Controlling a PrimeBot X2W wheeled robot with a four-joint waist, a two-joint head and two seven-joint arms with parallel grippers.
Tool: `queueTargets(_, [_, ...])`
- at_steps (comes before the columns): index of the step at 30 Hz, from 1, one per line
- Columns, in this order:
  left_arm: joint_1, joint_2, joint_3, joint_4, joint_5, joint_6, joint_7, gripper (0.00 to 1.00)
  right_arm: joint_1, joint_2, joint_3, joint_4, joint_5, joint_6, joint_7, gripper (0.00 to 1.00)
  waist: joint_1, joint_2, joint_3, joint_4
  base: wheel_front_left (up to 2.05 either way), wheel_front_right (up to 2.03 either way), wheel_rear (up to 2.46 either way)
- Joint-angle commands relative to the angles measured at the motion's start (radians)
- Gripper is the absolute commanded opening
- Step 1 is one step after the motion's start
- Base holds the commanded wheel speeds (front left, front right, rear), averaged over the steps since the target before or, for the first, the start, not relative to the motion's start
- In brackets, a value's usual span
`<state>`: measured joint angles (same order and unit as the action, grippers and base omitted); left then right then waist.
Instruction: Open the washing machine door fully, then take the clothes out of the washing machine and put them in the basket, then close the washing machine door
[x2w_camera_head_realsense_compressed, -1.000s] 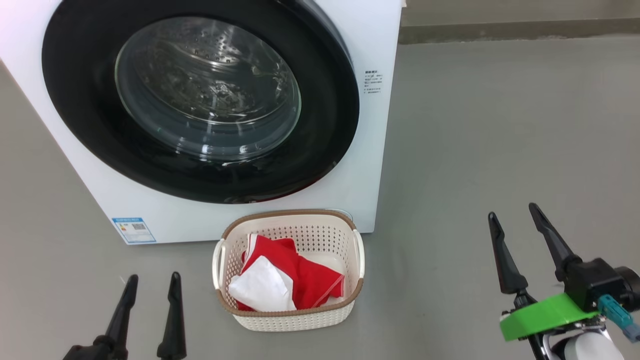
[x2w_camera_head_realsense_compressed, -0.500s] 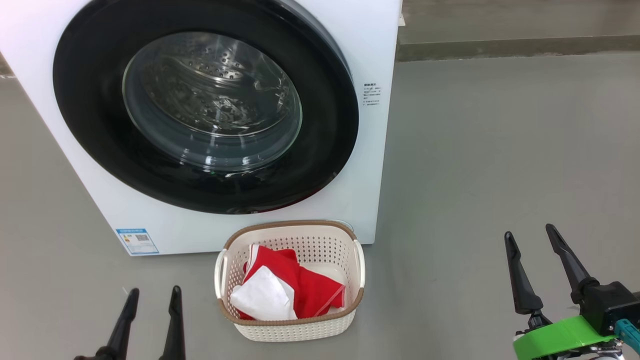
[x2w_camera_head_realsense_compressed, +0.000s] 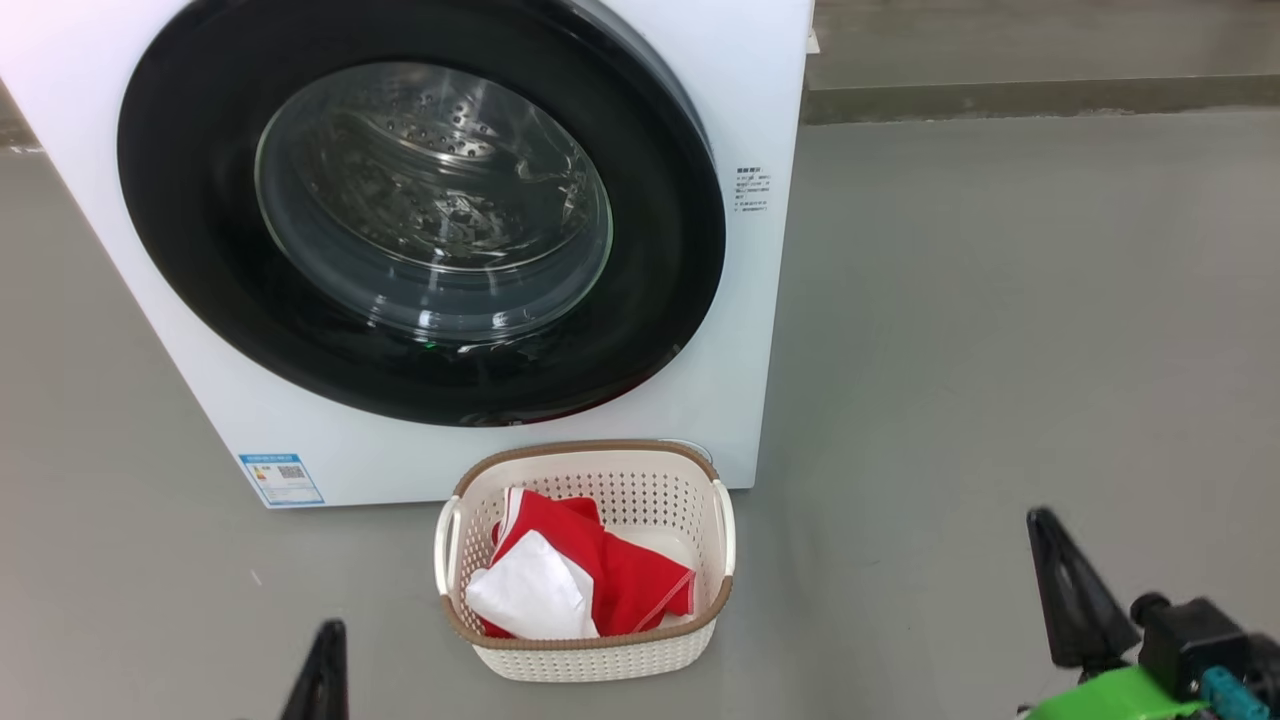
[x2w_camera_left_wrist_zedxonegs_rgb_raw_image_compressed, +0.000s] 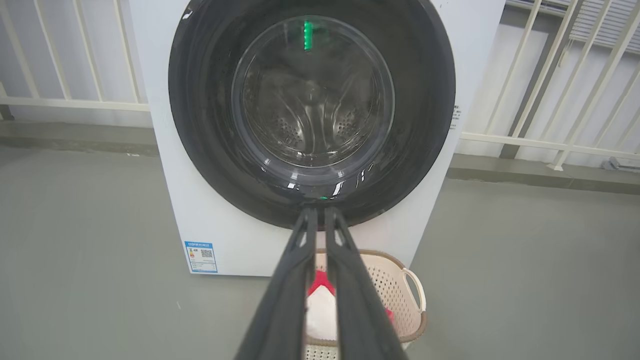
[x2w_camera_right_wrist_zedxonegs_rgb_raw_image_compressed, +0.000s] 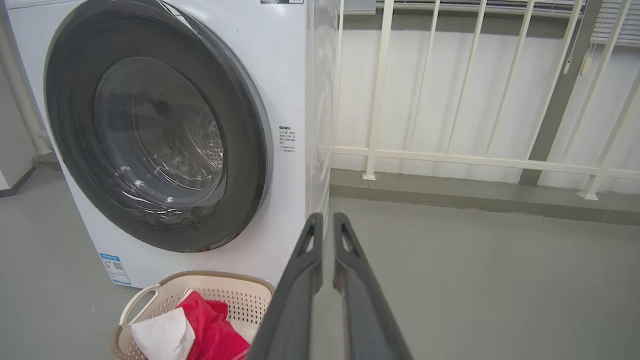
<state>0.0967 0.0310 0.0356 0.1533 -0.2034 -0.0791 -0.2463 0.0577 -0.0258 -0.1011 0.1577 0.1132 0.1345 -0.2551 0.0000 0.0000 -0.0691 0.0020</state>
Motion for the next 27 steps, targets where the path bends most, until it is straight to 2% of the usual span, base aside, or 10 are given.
queueTargets(1, [-0.007, 0.000, 0.005, 0.005, -0.018, -0.001, 0.007, 0.00, -0.006, -0.001, -0.003, 0.003, 0.019, 0.000, 0.007, 0.00, 0.0000, 0.0000, 0.000, 0.000, 0.00, 0.00, 0.00])
queueTargets(6, [-0.015, 0.001, 0.009, 0.008, -0.075, -0.003, 0.024, 0.00, -0.012, -0.002, -0.004, 0.006, 0.080, 0.000, 0.023, 0.00, 0.0023, 0.0000, 0.002, 0.000, 0.00, 0.00, 0.00])
queueTargets(12, [-0.021, 0.002, 0.010, 0.010, -0.131, -0.005, 0.036, 0.00, -0.017, -0.003, -0.003, 0.008, 0.140, 0.000, 0.036, 0.00, 0.0001, 0.0000, 0.006, 0.000, 0.00, 0.00, 0.00])
queueTargets(27, [-0.044, 0.004, 0.017, 0.019, -0.300, -0.011, 0.077, 0.00, -0.036, -0.006, -0.003, 0.017, 0.319, -0.001, 0.079, 0.00, 0.0000, 0.0000, 0.015, 0.000, 0.00, 0.00, 0.00])
